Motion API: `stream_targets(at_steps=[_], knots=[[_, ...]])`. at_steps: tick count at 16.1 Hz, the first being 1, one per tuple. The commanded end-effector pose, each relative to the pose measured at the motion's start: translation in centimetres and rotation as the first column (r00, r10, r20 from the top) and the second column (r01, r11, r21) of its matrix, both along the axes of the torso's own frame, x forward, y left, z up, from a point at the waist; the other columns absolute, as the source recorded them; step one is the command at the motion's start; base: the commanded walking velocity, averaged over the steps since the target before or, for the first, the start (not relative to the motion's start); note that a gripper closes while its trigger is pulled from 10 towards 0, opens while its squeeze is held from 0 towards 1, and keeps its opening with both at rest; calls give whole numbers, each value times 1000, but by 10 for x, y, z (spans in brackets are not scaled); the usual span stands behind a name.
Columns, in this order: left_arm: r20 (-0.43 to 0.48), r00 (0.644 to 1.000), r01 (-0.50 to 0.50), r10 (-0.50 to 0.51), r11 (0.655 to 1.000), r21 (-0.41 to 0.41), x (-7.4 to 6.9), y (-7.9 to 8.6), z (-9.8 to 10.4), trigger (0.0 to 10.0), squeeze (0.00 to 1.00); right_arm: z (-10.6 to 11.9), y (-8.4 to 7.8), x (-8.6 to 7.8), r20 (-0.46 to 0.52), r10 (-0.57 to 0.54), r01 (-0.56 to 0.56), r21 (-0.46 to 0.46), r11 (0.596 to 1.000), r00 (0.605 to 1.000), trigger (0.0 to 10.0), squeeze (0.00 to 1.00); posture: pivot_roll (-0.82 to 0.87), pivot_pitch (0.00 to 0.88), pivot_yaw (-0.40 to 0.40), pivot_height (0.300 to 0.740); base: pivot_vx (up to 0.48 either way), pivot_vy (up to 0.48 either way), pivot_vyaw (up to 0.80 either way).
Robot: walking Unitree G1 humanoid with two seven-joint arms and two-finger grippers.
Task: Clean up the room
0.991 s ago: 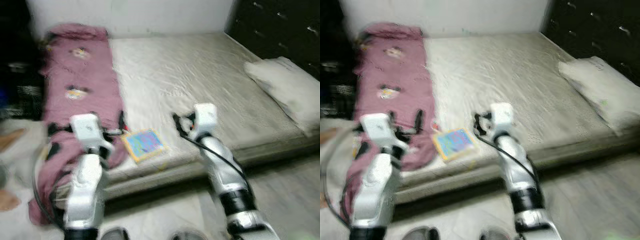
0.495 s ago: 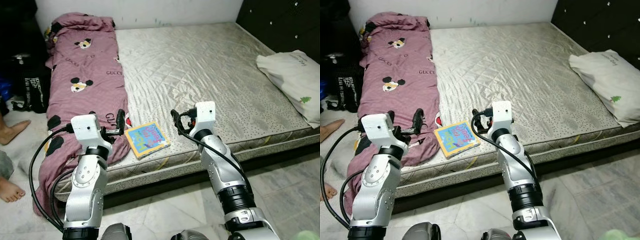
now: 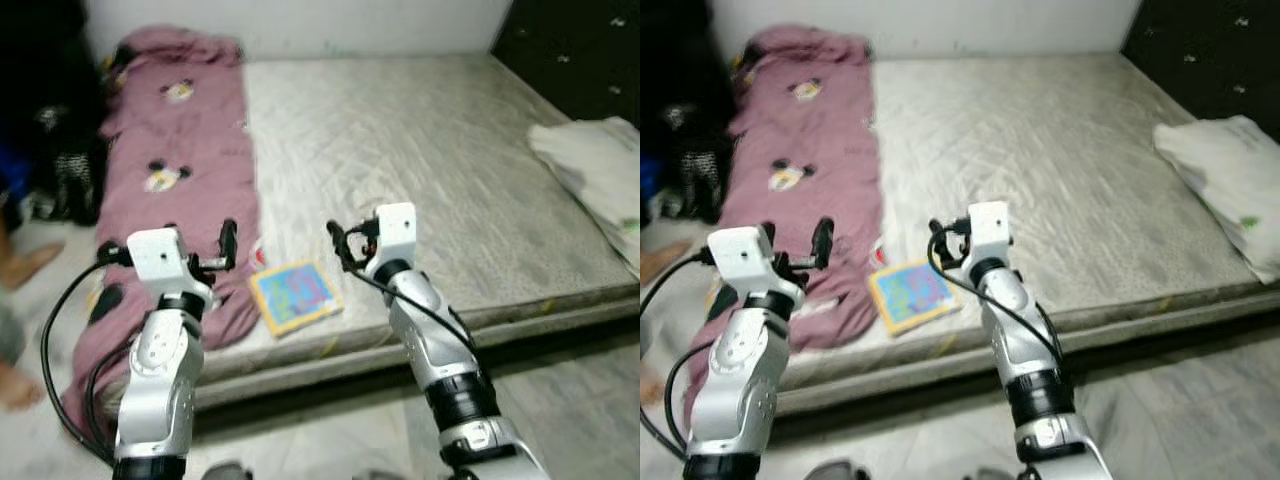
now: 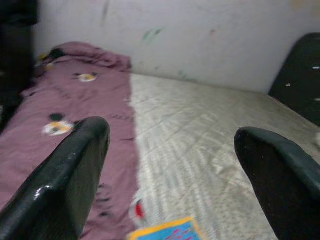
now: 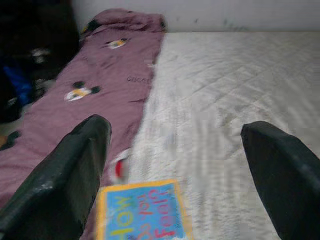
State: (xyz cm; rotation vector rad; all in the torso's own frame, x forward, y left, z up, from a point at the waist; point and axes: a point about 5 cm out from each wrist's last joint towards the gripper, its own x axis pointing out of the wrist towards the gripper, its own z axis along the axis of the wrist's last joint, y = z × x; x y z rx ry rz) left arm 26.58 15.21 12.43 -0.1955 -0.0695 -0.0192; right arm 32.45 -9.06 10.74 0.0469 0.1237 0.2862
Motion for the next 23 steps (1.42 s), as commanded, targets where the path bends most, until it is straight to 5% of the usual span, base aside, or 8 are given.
stream_targets(at_steps=[1,9,19,23], knots=[[10,999,32,-32,999,-2,0,-7,3,10000,0,-1,-10,1,-4,-27,27,-4,1000,1000,10000,0,-53,0,-34,740,337,0,0],[-21,1000,16,-16,1000,-4,1,-10,-1,10000,0,-3,-10,0,-12,-26,26,-4,1000,1000,10000,0,-51,0,-35,740,39,0,0],[-1,1000,15,-15,999,-44,1,-10,1,10000,0,-5,-13,-1,-24,-33,33,-7,999,999,10000,0,-55,0,-35,740,0,474,0],[8,1000,3,-3,1000,-26,1,-8,3,10000,0,-6,-13,-1,-26,-32,32,-10,999,999,10000,0,-54,0,-38,740,0,0,0]])
